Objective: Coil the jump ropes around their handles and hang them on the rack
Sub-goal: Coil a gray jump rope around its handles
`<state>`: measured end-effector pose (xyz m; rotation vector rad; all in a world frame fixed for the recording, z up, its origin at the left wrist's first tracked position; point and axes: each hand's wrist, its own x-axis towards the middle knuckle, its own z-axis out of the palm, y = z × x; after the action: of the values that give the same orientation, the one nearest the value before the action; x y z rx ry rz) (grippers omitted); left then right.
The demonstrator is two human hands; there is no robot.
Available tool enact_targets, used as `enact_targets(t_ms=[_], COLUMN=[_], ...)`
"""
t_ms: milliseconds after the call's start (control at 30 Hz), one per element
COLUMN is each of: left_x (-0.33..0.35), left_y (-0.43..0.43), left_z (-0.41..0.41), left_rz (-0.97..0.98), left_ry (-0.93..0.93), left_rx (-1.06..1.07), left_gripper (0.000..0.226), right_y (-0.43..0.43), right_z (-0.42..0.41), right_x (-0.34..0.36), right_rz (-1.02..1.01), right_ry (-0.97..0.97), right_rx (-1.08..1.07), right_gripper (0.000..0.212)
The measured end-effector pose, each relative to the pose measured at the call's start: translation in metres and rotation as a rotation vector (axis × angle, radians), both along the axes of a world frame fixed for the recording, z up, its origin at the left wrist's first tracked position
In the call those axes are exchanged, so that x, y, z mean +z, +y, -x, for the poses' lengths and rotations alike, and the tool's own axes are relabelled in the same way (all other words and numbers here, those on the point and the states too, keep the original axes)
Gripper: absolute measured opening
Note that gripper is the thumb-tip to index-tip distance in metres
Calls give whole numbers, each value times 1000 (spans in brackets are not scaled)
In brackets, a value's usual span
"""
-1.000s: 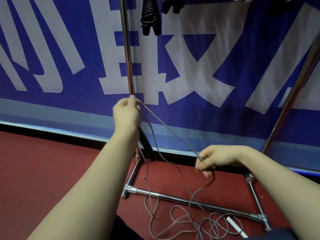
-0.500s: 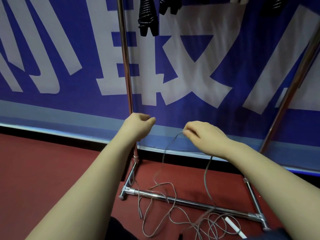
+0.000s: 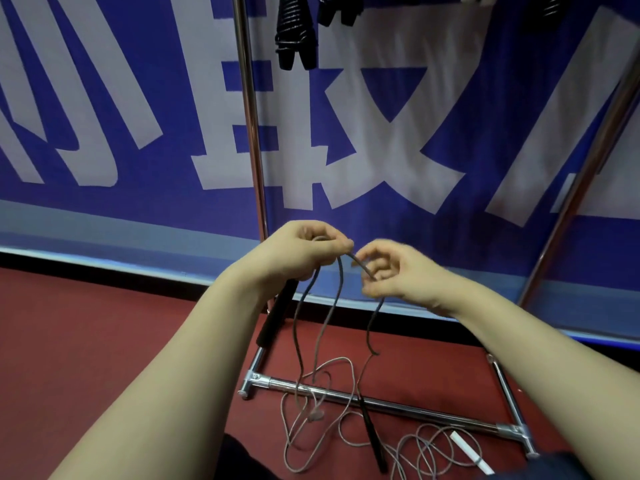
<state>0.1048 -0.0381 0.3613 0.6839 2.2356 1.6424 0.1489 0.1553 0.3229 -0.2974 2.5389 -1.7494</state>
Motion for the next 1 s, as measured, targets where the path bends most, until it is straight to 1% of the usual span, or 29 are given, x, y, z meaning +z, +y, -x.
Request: enact_targets(t_ms=[33, 100, 167, 233, 267, 333, 367, 400, 433, 500, 533, 567, 633, 767, 833, 900, 933, 1000], left_x=[2, 7, 12, 13, 13, 13, 14, 15, 14, 7, 3, -1, -5, 0, 1, 0, -1, -2], left_y=[0, 0, -4, -11, -15, -23, -27, -31, -34, -37, -37, -35, -29, -17, -12, -9, -8, -7], left_z=[0, 1, 5, 8, 10, 17, 20, 23, 25, 27, 27, 26, 23, 11, 5, 0, -2, -2], left_rz=[-110, -347, -529, -580, -583, -600, -586, -526, -412, -93, 44, 134, 166, 90, 117, 197, 223, 239], left_ry=[-30, -95, -101, -57, -31, -14, -11, 1, 22, 72, 94, 110, 123, 40, -22, -61, -60, -15], left_rx=[14, 69, 145, 230, 283, 411, 469, 510, 530, 554, 556, 549, 495, 229, 95, -37, -92, -138], left_gripper=[2, 7, 7, 6, 6, 7, 7, 8, 11, 20, 26, 32, 37, 26, 36, 50, 52, 45], right_y=[2, 6, 12, 20, 25, 33, 36, 36, 36, 32, 28, 23, 12, -9, -19, -27, -30, -32], right_z=[2, 4, 3, 3, 4, 8, 10, 10, 11, 12, 11, 11, 9, 8, 7, 6, 5, 4], right_x=[-8, -27, -47, -63, -67, -70, -67, -63, -58, -46, -40, -34, -24, -9, -2, 4, 7, 10], right_rz=[-78, -326, -537, -663, -736, -857, -869, -839, -769, -571, -485, -430, -383, -256, -166, -88, -65, -19], right_ry=[-48, -166, -338, -490, -514, -481, -436, -370, -290, -139, -80, -34, 40, 172, 252, 329, 362, 376], right_rx=[35, 151, 282, 320, 310, 252, 208, 142, 50, -113, -152, -166, -150, -164, -200, -269, -292, -308], right_gripper=[26, 5, 16, 22, 23, 19, 16, 15, 15, 13, 13, 13, 13, 10, 9, 15, 18, 17])
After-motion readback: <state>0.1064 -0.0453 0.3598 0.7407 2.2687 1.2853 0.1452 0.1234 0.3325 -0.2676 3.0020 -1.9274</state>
